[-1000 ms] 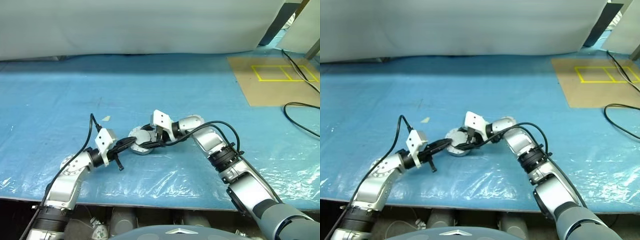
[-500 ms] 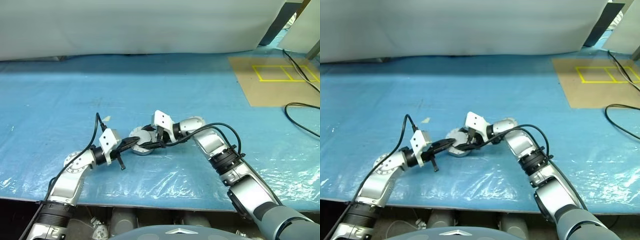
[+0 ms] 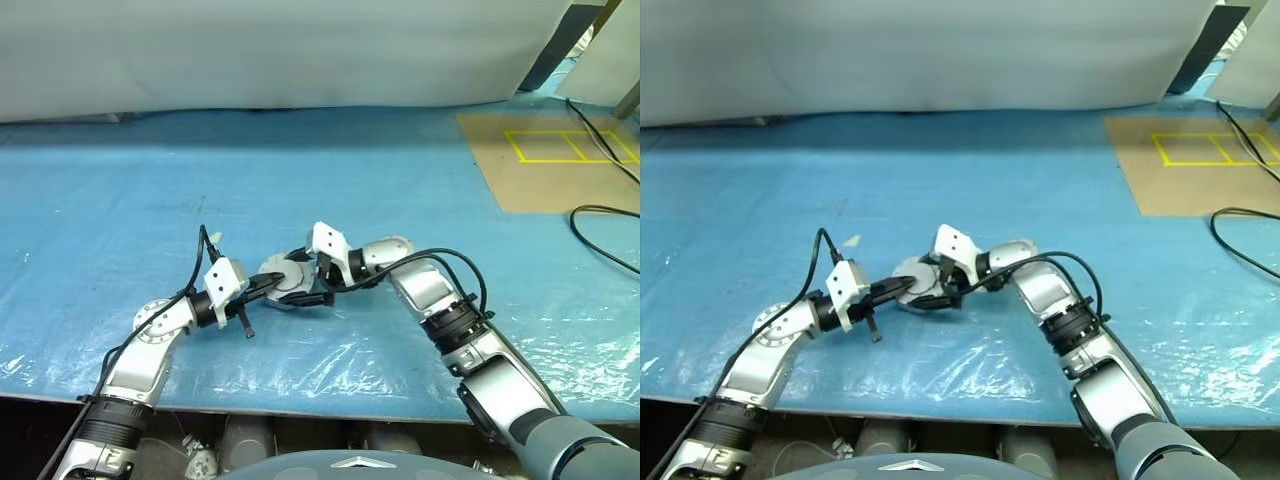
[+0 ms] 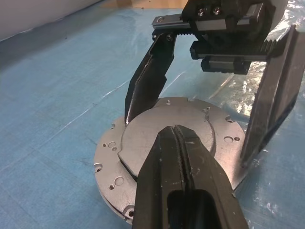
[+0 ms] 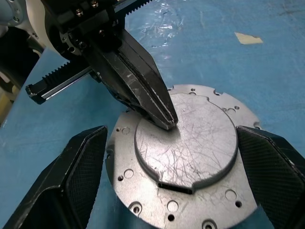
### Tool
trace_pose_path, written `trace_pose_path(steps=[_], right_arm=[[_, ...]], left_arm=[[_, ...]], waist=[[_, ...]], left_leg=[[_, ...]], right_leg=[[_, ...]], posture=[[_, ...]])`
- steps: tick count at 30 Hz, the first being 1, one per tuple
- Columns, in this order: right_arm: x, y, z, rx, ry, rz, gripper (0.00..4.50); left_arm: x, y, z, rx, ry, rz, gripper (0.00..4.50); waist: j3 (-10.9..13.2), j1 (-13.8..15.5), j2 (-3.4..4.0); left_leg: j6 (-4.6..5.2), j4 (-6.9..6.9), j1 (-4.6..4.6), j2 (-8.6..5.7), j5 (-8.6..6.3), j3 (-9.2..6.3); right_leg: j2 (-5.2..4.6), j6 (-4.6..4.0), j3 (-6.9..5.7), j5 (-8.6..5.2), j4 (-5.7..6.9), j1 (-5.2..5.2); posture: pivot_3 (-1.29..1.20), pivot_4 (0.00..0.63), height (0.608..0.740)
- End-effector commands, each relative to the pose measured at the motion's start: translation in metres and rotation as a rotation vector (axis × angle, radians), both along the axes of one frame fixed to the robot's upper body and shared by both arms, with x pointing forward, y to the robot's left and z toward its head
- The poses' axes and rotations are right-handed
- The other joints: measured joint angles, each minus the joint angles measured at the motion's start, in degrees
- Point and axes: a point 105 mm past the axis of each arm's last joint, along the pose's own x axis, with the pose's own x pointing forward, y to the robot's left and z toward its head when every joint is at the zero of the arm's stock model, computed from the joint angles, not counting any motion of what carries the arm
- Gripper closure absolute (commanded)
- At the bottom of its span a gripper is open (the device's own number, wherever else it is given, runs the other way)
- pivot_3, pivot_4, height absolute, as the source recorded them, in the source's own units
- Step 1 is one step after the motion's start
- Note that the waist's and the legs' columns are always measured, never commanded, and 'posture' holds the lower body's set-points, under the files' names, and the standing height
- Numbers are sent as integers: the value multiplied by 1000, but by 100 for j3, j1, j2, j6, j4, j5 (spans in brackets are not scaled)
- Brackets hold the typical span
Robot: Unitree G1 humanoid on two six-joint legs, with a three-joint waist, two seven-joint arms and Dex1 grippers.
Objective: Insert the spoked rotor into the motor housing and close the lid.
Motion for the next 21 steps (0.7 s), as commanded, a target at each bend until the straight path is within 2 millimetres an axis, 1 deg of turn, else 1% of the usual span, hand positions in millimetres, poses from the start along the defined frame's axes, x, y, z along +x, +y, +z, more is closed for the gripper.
trace_pose_path(steps=[1,5,7,8,10,11,13,14,16,18,20,21], right_arm=[[5,-12,-1,-14,30,-37,36],[19,-14,32,131,25,-109,36],[26,-15,49,216,39,-160,36],[27,-16,55,254,55,-171,36],[27,-19,62,310,109,-189,36],[25,-23,62,326,164,-199,36],[22,-30,54,314,263,-222,36],[20,-33,47,298,328,-240,36],[9,-43,29,274,544,-268,36],[-8,-51,11,226,738,-276,36],[-17,-54,1,205,825,-290,36],[-18,-53,0,215,850,-299,36]], left_arm=[[-1,4,-18,45,57,18,4500],[0,4,-18,44,53,15,4500],[1,4,-18,43,52,15,4500],[1,4,-18,44,51,13,4500],[1,4,-17,43,50,11,4500],[1,4,-17,43,49,12,4500],[2,3,-17,44,46,12,4500],[2,3,-17,44,45,11,4500],[2,3,-17,41,44,12,4500],[1,3,-17,40,44,13,4500],[0,4,-17,40,44,14,4500],[0,4,-17,40,43,16,4500]], waist=[[0,3,0],[1,4,0],[2,2,1],[2,2,2],[2,24,2],[2,36,2],[2,49,1],[2,58,1],[2,80,1],[3,110,2],[3,120,2],[3,120,2]], left_leg=[[0,0,0,0,0,0],[-1,0,-17,0,1,1],[-13,0,-46,-1,9,2],[-20,0,-53,-1,14,2],[-21,-1,-59,-1,15,3],[-21,-1,-59,-1,15,5],[-21,-2,-58,-1,15,6],[-21,-2,-58,-1,15,6],[-21,-2,-54,0,15,6],[-22,-3,-50,1,15,7],[-22,-6,-50,0,15,7],[-22,-7,-52,0,15,7]], right_leg=[[0,0,0,0,0,-1],[0,0,0,0,0,-25],[0,-1,0,2,2,-55],[0,-1,1,2,4,-64],[1,-1,-1,2,4,-68],[1,-1,-1,2,4,-68],[1,-1,-1,2,3,-66],[1,0,-1,2,3,-67],[1,0,-2,2,3,-65],[2,-1,-1,2,2,-62],[2,0,-1,2,0,-62],[2,0,-1,2,-2,-64]], posture=[[0,150,740],[0,150,740],[0,150,740],[0,150,740],[0,150,740],[0,150,740],[0,150,740],[0,150,740],[0,150,740],[0,150,740],[0,150,740],[0,150,740]])
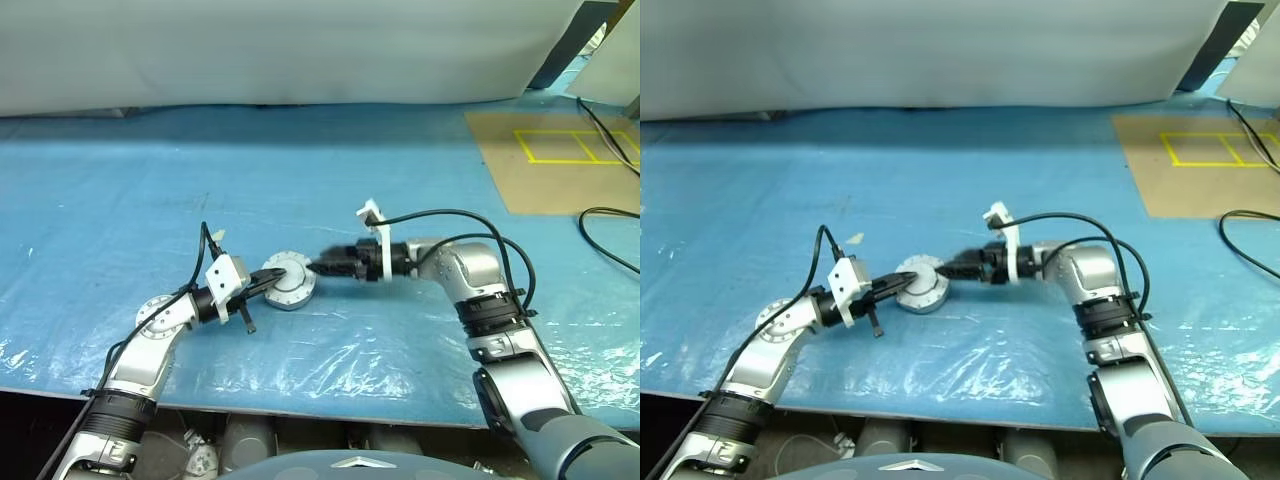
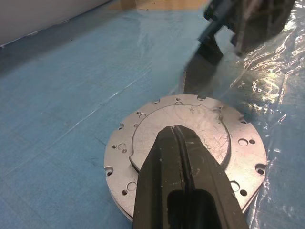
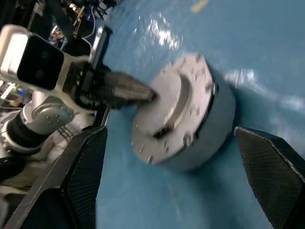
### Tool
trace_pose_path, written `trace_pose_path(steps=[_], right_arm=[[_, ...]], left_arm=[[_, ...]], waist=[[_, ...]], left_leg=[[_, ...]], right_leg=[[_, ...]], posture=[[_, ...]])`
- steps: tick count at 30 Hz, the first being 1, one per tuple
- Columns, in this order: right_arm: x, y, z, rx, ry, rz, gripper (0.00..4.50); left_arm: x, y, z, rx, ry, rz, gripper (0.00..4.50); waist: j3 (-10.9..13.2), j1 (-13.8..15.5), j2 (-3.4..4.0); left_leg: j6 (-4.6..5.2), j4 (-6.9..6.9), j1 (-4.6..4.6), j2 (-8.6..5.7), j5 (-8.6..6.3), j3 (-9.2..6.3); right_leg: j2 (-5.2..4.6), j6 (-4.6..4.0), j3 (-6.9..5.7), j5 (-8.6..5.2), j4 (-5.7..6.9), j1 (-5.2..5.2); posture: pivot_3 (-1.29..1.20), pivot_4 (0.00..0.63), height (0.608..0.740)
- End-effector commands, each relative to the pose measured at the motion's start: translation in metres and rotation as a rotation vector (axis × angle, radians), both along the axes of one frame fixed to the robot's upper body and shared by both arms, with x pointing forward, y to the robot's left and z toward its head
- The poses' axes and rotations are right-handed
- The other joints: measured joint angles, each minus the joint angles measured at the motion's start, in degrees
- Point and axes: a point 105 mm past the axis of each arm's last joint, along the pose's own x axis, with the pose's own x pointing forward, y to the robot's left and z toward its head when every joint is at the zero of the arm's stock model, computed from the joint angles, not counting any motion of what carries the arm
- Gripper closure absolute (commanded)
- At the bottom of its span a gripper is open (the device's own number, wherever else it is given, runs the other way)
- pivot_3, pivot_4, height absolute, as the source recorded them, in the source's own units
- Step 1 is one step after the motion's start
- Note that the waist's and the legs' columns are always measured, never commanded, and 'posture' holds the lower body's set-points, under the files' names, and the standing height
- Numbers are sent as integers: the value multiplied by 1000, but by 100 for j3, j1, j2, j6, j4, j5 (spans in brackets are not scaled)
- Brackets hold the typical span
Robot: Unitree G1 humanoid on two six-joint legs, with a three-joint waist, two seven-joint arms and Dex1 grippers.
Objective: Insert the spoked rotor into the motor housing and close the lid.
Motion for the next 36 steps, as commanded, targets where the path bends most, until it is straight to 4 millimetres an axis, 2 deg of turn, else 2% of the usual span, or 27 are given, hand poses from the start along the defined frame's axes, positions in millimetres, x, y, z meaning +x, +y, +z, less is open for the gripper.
trace_pose_path(steps=[1,7,12,16,22,25,30,31,36], right_arm=[[-7,5,4,71,99,-3,36],[-2,22,3,121,124,-63,36],[8,28,-8,105,129,-132,36],[5,30,-19,87,165,-139,36],[4,38,-18,128,175,-134,36],[3,46,-14,157,179,-118,669],[3,58,-9,201,194,-112,2329],[2,59,-10,199,194,-108,2547],[-4,59,-15,177,184,-88,2648]], left_arm=[[-4,6,-19,44,68,23,4500],[-3,9,-16,37,60,35,4500],[0,9,-15,38,53,44,4500],[0,9,-15,35,51,44,4500],[4,7,-14,26,45,49,4500],[5,5,-14,20,41,51,4500],[5,5,-16,24,40,47,4500],[4,5,-16,24,40,46,4500],[4,4,-15,25,39,41,4500]], waist=[[1,-12,3],[2,-4,5],[2,-7,6],[2,-7,5],[2,-7,5],[2,-7,5],[1,-33,6],[1,-42,5],[1,-91,6]], left_leg=[[0,-1,0,0,0,0],[0,-4,2,2,0,1],[-1,-14,0,1,0,2],[-2,-15,4,0,0,2],[-2,-18,11,0,0,2],[-2,-18,12,0,0,2],[-2,-26,2,1,1,1],[-2,-31,4,2,1,0],[-4,-54,4,0,1,1]], right_leg=[[0,0,0,0,0,-1],[0,0,3,0,4,-8],[0,0,3,0,-1,-12],[-2,0,3,0,-1,-8],[-1,1,3,-1,-1,-4],[-2,2,3,-1,-1,-4],[-1,1,6,-1,-2,-17],[1,0,9,-1,-2,-18],[3,0,7,-1,-8,-22]], posture=[[0,150,740],[0,150,740],[0,150,740],[0,150,740],[0,150,740],[0,150,740],[0,150,740],[0,150,740],[0,150,740]])
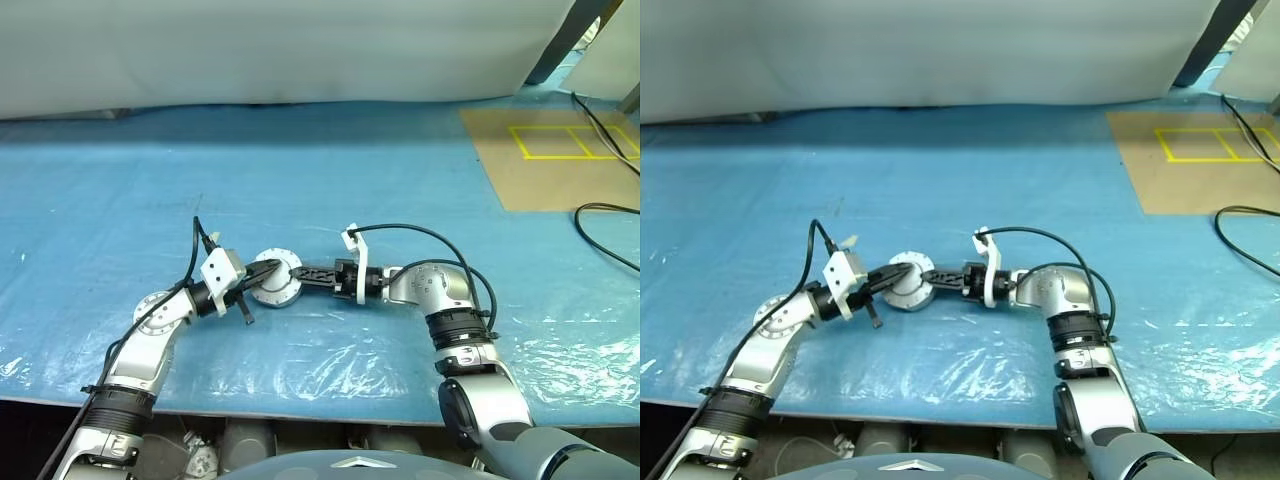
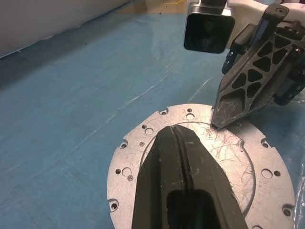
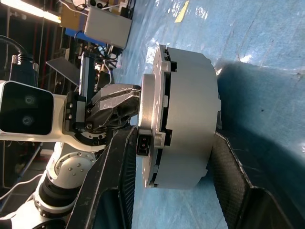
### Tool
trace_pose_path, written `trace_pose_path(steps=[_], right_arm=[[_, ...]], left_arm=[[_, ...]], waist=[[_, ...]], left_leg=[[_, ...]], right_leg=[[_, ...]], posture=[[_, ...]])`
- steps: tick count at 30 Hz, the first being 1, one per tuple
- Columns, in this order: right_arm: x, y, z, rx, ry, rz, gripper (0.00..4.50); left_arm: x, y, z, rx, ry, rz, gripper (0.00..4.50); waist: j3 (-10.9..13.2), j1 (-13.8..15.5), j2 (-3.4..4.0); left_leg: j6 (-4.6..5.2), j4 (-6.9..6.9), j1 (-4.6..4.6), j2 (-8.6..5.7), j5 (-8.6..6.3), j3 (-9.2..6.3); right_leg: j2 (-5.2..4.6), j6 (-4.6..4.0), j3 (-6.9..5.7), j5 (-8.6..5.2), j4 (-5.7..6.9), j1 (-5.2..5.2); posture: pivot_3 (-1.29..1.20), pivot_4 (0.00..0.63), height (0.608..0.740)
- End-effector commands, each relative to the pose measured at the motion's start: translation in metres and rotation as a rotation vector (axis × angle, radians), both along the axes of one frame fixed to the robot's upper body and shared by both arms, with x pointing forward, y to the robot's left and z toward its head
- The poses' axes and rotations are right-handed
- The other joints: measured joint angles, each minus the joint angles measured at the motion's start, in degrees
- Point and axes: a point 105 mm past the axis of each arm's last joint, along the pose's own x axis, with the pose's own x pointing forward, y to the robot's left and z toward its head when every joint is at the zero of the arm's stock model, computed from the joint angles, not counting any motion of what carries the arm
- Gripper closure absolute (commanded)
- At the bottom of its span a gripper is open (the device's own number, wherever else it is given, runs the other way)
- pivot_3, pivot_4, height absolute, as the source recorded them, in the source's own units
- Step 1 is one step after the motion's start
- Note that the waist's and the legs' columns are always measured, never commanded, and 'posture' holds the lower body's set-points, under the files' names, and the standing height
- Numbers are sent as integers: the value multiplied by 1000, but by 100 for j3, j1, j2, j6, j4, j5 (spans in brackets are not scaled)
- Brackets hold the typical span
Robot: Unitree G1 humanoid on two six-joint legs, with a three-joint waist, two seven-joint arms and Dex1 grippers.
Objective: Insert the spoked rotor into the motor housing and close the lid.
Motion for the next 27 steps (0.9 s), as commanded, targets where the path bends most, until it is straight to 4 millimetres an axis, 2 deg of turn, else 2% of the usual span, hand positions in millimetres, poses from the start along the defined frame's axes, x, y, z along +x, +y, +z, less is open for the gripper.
trace_pose_path(steps=[1,8,13,18,21,24,27], right_arm=[[-11,14,1,-2,-21,68,2648],[-10,14,3,4,-32,61,2648],[-1,12,27,138,-23,21,2648],[8,8,40,210,-11,-22,2648],[3,10,37,196,-10,-4,2648],[-5,13,27,136,-25,24,3184],[-3,13,20,97,-25,7,3264]], left_arm=[[-5,0,-20,41,70,1,4500],[-5,0,-18,42,67,-5,4500],[-5,-1,-17,40,65,-10,4500],[-5,-3,-17,38,65,-19,4500],[-5,-5,-16,36,63,-25,4500],[-4,-6,-16,34,62,-28,4500],[-4,-5,-15,31,63,-27,4500]], waist=[[0,-19,0],[0,-39,0],[0,-40,0],[1,-34,0],[1,-26,-1],[1,-20,-1],[1,-24,-1]], left_leg=[[0,-5,0,-1,0,0],[-1,-15,1,-2,0,1],[-1,-15,0,-2,0,1],[-1,-15,-7,-2,0,1],[-1,-15,-14,-2,0,4],[-2,-16,-15,-1,0,4],[-2,-17,-12,-1,0,5]], right_leg=[[0,5,-1,3,-2,0],[0,18,-3,11,-11,2],[0,11,-3,7,-12,1],[0,19,-6,12,-14,-3],[0,22,-9,14,-15,-5],[0,23,-12,14,-16,-5],[0,23,-13,15,-15,-3]], posture=[[0,150,740],[0,150,740],[0,150,740],[0,150,740],[0,150,740],[0,150,740],[0,150,740]])
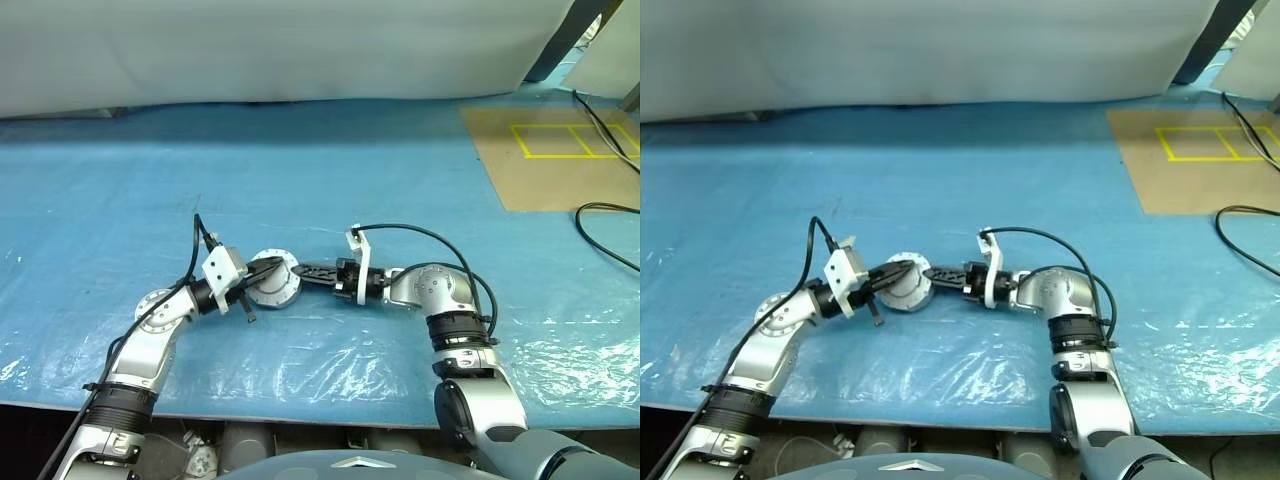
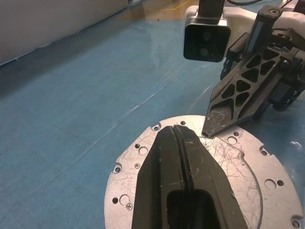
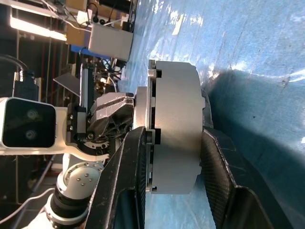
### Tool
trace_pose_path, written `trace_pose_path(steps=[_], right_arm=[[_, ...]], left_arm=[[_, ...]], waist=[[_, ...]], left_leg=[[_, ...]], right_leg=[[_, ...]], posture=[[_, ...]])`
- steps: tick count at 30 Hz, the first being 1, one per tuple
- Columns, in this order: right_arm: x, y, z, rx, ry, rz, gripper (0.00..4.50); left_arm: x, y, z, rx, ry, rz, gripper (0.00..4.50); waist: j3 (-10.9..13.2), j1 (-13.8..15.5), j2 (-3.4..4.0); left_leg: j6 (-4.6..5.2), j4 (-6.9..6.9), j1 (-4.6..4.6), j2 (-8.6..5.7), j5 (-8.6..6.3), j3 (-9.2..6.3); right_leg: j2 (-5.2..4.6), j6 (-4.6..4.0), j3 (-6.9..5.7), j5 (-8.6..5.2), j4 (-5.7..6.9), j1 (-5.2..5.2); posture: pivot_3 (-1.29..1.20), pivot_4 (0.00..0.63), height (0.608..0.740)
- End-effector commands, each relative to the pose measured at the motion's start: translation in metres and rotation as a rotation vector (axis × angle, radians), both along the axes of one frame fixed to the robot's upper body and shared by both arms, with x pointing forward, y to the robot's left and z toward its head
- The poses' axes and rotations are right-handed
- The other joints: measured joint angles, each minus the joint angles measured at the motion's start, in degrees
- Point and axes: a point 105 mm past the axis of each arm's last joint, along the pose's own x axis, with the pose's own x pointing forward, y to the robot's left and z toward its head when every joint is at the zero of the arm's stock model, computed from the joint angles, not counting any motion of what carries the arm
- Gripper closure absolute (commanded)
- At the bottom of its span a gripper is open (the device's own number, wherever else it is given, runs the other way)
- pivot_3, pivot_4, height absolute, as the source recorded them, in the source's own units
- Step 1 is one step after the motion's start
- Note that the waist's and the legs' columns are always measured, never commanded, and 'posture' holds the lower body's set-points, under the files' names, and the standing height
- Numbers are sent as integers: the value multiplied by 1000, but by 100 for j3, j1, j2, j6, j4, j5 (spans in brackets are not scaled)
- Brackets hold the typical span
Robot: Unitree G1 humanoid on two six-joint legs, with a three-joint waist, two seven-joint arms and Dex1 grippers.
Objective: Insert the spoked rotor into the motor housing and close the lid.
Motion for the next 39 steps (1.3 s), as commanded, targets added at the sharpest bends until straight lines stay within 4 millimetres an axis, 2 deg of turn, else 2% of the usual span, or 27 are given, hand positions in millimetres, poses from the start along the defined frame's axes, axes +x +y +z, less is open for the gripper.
trace_pose_path(steps=[1,4,8,10,13,17,19,24,27,29,31,33,36,39], right_arm=[[-4,14,11,26,-63,48,3264],[0,11,2,-17,-57,26,3264],[4,7,-5,-39,-39,0,3264],[5,6,-3,-23,-33,-7,3264],[8,4,0,-10,-18,-28,3264],[13,-2,12,49,-2,-56,3264],[13,-4,24,114,11,-61,3264],[14,-11,64,270,3,-51,3264],[14,-15,76,295,-9,-55,3264],[14,-17,83,310,-20,-57,3264],[15,-18,88,324,-28,-64,3264],[16,-18,95,341,-41,-72,3264],[17,-16,104,355,-60,-70,3264],[18,-13,109,359,-65,-65,3264]], left_arm=[[-4,-1,-19,33,83,-6,4500],[-2,0,-12,-4,78,10,4500],[4,2,24,-165,35,48,4500],[3,5,45,-252,25,53,4500],[-1,13,67,-328,26,68,4500],[-4,31,84,-400,56,119,4500],[-6,41,86,-430,97,140,4500],[-18,60,63,-492,315,120,4500],[-23,60,57,-551,399,100,4500],[-19,63,54,-597,412,149,4500],[-16,64,53,-638,406,174,4500],[-14,67,59,-755,406,152,4500],[-7,77,71,-935,421,141,3934],[-13,69,78,-1027,511,49,2947]], waist=[[0,-7,0],[0,-19,0],[0,-43,-1],[3,-52,-6],[4,-54,-6],[4,-45,-6],[5,-33,-6],[10,-6,-11],[10,13,-11],[10,41,-11],[10,84,-12],[10,109,-11],[12,122,-15],[12,121,-15]], left_leg=[[0,0,1,0,0,0],[0,0,8,0,0,-1],[0,2,11,0,0,1],[0,4,9,1,1,2],[-2,4,6,4,2,2],[-3,3,6,2,2,8],[-3,3,2,1,2,18],[-4,2,-31,-1,2,21],[-4,10,-75,-8,4,19],[-5,12,-79,-6,3,17],[-9,12,-79,-6,1,16],[-9,15,-80,-7,0,16],[-11,30,-85,-7,0,11],[-12,47,-83,-6,-1,6]], right_leg=[[0,0,0,0,0,1],[0,-1,1,-1,0,5],[0,-14,2,-8,1,7],[1,-22,3,-13,6,5],[9,-23,3,-12,7,2],[12,-21,2,-11,8,2],[11,-20,2,-10,6,0],[13,-4,0,-1,-4,-26],[20,-2,-6,1,6,-68],[27,-3,-11,1,8,-68],[27,-3,-11,1,7,-67],[26,-2,-11,2,8,-67],[26,-2,-12,2,19,-67],[26,-2,-12,2,36,-67]], posture=[[0,150,740],[0,150,740],[0,150,740],[0,150,740],[0,150,740],[0,150,740],[0,150,740],[0,150,740],[0,150,740],[0,150,740],[0,150,740],[0,150,740],[0,150,740],[0,150,740]])
